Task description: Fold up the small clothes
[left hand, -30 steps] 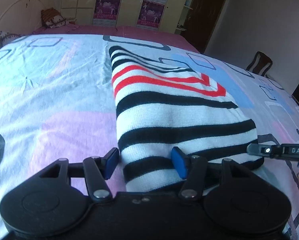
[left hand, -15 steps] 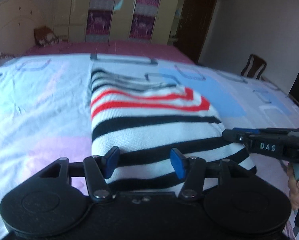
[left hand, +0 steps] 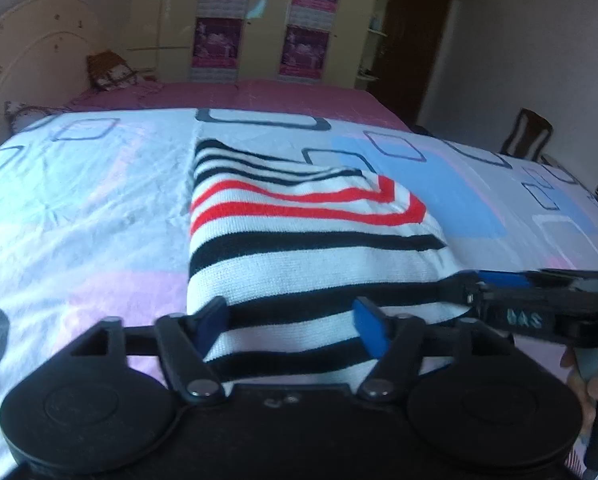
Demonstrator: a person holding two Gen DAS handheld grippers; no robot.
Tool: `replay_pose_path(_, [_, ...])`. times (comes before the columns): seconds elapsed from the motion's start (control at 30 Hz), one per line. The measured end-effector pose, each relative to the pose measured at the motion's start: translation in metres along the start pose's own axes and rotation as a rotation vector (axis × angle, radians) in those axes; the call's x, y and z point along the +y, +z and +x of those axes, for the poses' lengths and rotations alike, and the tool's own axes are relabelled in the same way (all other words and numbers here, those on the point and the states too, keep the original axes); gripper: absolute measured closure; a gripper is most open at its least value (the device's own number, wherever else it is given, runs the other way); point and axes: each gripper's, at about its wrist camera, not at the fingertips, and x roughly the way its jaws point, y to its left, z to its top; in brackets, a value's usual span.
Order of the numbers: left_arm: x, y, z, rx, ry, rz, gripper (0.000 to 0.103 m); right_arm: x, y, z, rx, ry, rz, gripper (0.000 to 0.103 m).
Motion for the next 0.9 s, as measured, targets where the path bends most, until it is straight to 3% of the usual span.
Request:
replay_pose_path(0.07, [-0.004, 0.001, -0.012, -0.016, 0.013, -0.012, 0.024, 0.001, -0.005, -0.018, -0.035, 0.003, 0.015, 0.033])
replay_pose_path(0.13, [-0.008, 0.001, -0.027, -0.027, 0.025, -0.032, 0.011, -0.001, -0.011, -0.037, -0.051, 0.006, 0.041, 0.033])
replay_pose_path(0.23, [-0.023, 0.000, -0.054, -0.021, 0.072, -0.017, 0.001, -0.003, -0.020, -0.070, -0.068, 0.052, 0.076, 0.033])
replay_pose_path(0.4, [-0.061, -0.012, -0.116, -0.015, 0.199, 0.023, 0.000, 0.000, -0.037, -0.139, -0.122, 0.084, 0.053, 0.025])
replay_pose_path(0.53, [-0.091, -0.034, -0.178, -0.092, 0.199, 0.059, 0.000, 0.002, -0.058, -0.195, -0.151, 0.112, 0.031, 0.024])
replay_pose_path(0.63, [-0.106, -0.050, -0.217, -0.101, 0.163, 0.060, 0.000, 0.004, -0.073, -0.232, -0.160, 0.111, 0.029, 0.024])
replay_pose_path(0.73, [-0.115, -0.067, -0.246, -0.125, 0.189, 0.028, 0.000, 0.007, -0.081, -0.263, -0.176, 0.111, 0.034, 0.023])
replay_pose_path(0.83, [-0.119, -0.075, -0.264, -0.135, 0.212, 0.008, 0.000, 0.015, -0.088, -0.291, -0.214, 0.090, 0.021, 0.006])
replay_pose_path(0.9, [-0.119, -0.077, -0.271, -0.138, 0.221, -0.006, 0.000, 0.021, -0.092, -0.308, -0.248, 0.073, 0.001, 0.002])
